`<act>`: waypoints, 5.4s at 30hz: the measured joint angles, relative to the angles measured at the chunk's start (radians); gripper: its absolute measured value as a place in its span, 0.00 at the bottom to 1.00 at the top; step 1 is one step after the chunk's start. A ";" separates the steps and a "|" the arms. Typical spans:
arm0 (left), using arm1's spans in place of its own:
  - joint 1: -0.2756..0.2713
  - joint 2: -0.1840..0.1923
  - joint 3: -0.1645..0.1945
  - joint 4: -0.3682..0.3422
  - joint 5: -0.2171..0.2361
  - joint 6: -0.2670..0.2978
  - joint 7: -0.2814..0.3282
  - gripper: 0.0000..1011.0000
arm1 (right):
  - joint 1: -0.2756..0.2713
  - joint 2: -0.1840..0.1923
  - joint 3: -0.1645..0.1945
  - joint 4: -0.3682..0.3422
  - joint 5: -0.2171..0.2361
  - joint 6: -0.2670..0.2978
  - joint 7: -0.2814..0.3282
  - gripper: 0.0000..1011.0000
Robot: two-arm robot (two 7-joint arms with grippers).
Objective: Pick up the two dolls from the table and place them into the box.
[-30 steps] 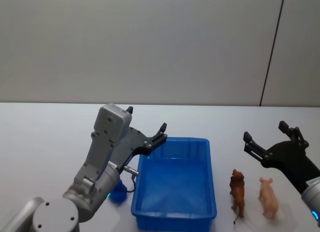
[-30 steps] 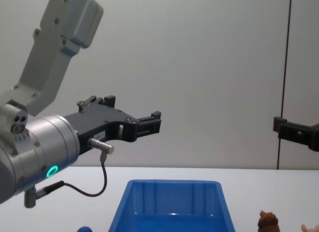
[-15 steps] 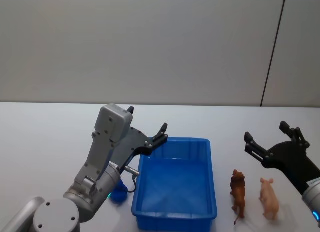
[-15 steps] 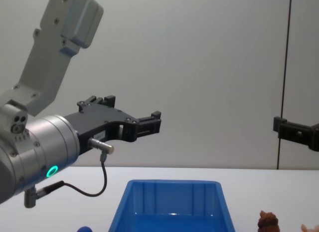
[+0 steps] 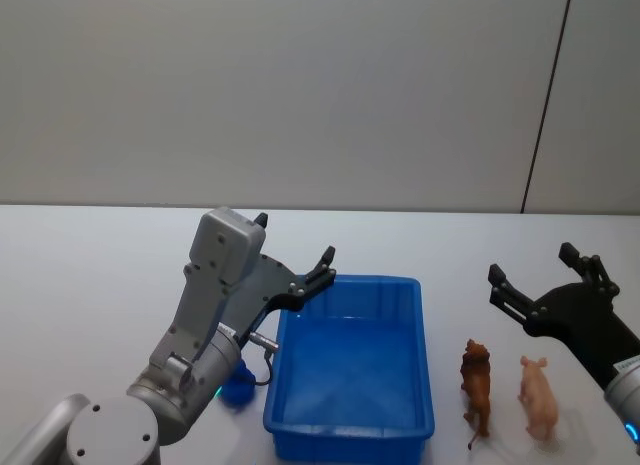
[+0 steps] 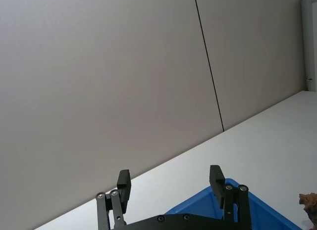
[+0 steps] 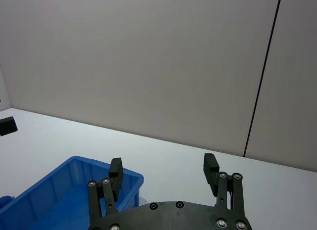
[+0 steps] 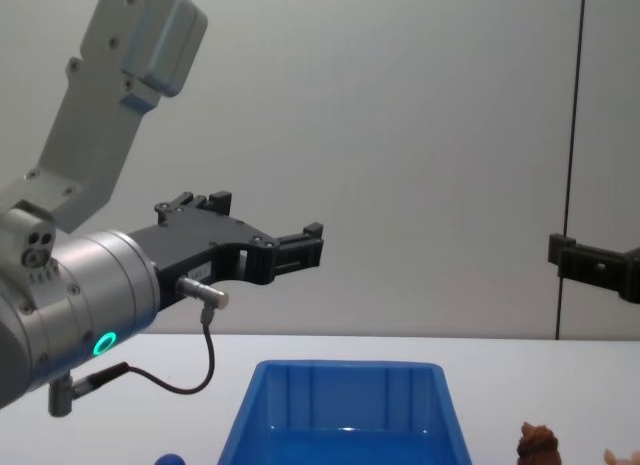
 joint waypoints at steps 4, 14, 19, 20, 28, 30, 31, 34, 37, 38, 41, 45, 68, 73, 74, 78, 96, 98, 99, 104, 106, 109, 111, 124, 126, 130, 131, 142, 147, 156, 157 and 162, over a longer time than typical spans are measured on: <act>0.000 0.000 0.000 0.000 0.000 0.000 0.000 0.99 | 0.000 -0.001 0.000 0.000 -0.002 0.001 -0.005 0.99; 0.000 0.000 0.000 0.000 0.000 0.000 0.000 0.99 | -0.009 -0.007 0.002 0.002 -0.026 0.035 -0.065 0.99; 0.000 0.000 0.000 0.000 0.000 0.000 0.000 0.99 | -0.019 -0.011 0.002 0.004 -0.040 0.068 -0.105 0.99; 0.000 0.000 0.000 0.000 0.000 0.000 0.000 0.99 | -0.019 -0.011 0.002 0.004 -0.040 0.068 -0.105 0.99; 0.000 0.000 0.000 0.000 0.000 0.000 0.000 0.99 | -0.043 -0.017 0.003 0.007 -0.052 0.138 -0.169 0.99; 0.000 0.000 0.000 0.000 0.000 0.000 0.000 0.99 | -0.047 -0.018 0.003 0.008 -0.052 0.149 -0.176 0.99; 0.000 0.000 0.000 0.000 0.000 0.000 0.000 0.99 | -0.049 -0.018 0.002 0.008 -0.053 0.154 -0.180 0.99; 0.000 0.000 0.000 0.000 0.000 0.000 0.000 0.99 | -0.059 -0.022 0.001 0.012 -0.054 0.177 -0.196 0.99; 0.000 0.000 0.000 0.000 0.000 0.000 0.000 0.99 | -0.064 -0.025 0.000 0.016 -0.054 0.190 -0.204 0.99; 0.000 0.000 0.000 0.000 0.000 0.000 0.000 0.99 | -0.066 -0.026 0.000 0.017 -0.054 0.194 -0.206 0.99; 0.000 0.000 0.000 0.000 0.000 0.000 0.000 0.99 | -0.071 -0.031 -0.002 0.026 -0.054 0.213 -0.216 0.99; 0.000 0.000 0.000 0.000 0.000 0.000 0.000 0.99 | -0.074 -0.038 -0.003 0.039 -0.054 0.229 -0.224 0.99; 0.000 0.000 0.000 0.000 0.000 0.000 0.000 0.99 | -0.067 -0.077 -0.017 0.141 -0.083 0.244 -0.201 0.96; 0.000 0.000 0.000 0.000 0.000 0.000 0.000 0.99 | -0.060 -0.086 -0.020 0.163 -0.092 0.242 -0.189 0.86; 0.000 0.000 0.000 0.000 0.000 0.000 0.000 0.99 | -0.060 -0.086 -0.020 0.163 -0.092 0.242 -0.189 0.86; 0.000 0.000 0.000 0.000 0.000 0.000 0.000 0.99 | -0.054 -0.094 -0.023 0.180 -0.100 0.241 -0.183 0.72; 0.000 0.000 0.000 0.000 0.000 0.000 0.000 0.99 | -0.048 -0.107 -0.019 0.194 -0.126 0.243 -0.199 0.38; 0.000 0.000 0.000 0.000 0.000 0.000 0.000 0.99 | -0.049 -0.107 -0.018 0.185 -0.133 0.237 -0.202 0.38; 0.000 0.000 0.000 0.000 0.000 0.000 0.000 0.99 | -0.050 -0.106 -0.017 0.178 -0.138 0.232 -0.204 0.38; 0.000 0.000 0.000 0.000 0.000 0.000 0.000 0.99 | -0.051 -0.103 -0.014 0.154 -0.152 0.211 -0.200 0.38; 0.000 0.000 0.000 0.000 0.000 0.000 0.000 0.99 | -0.051 -0.101 -0.013 0.141 -0.157 0.200 -0.188 0.38; 0.000 0.000 0.000 0.000 0.000 0.000 0.000 0.99 | -0.050 -0.100 -0.012 0.126 -0.162 0.186 -0.168 0.38; 0.000 0.000 0.000 0.000 0.000 0.000 0.000 0.99 | -0.047 -0.099 -0.012 0.119 -0.163 0.178 -0.154 0.38; 0.000 0.000 0.000 0.000 0.000 0.000 0.000 0.99 | -0.010 -0.110 -0.020 0.095 -0.166 0.132 -0.005 0.38; 0.000 0.000 0.000 0.000 0.000 0.000 0.000 0.99 | 0.000 -0.115 -0.024 0.095 -0.167 0.127 0.023 0.38; 0.000 0.000 0.000 0.000 0.000 0.000 0.000 0.99 | 0.020 -0.127 -0.033 0.104 -0.172 0.123 0.073 0.38; 0.000 0.000 0.000 0.000 0.000 0.000 0.000 0.99 | 0.030 -0.133 -0.038 0.110 -0.174 0.122 0.094 0.38; 0.000 0.000 0.000 0.000 0.000 0.000 0.000 0.99 | 0.115 -0.195 -0.077 0.194 -0.204 0.128 0.227 0.38; 0.000 0.000 0.000 0.000 0.000 0.000 0.000 0.99 | 0.151 -0.223 -0.093 0.241 -0.217 0.135 0.260 0.47; 0.000 0.000 0.000 0.000 0.000 0.000 0.000 0.99 | 0.191 -0.252 -0.107 0.295 -0.228 0.145 0.277 0.75; 0.000 0.000 0.000 0.000 0.000 0.000 0.000 0.99 | 0.194 -0.254 -0.108 0.299 -0.229 0.147 0.273 0.81; 0.000 0.000 0.000 0.000 0.000 0.000 0.000 0.99 | 0.197 -0.257 -0.107 0.304 -0.229 0.149 0.244 0.93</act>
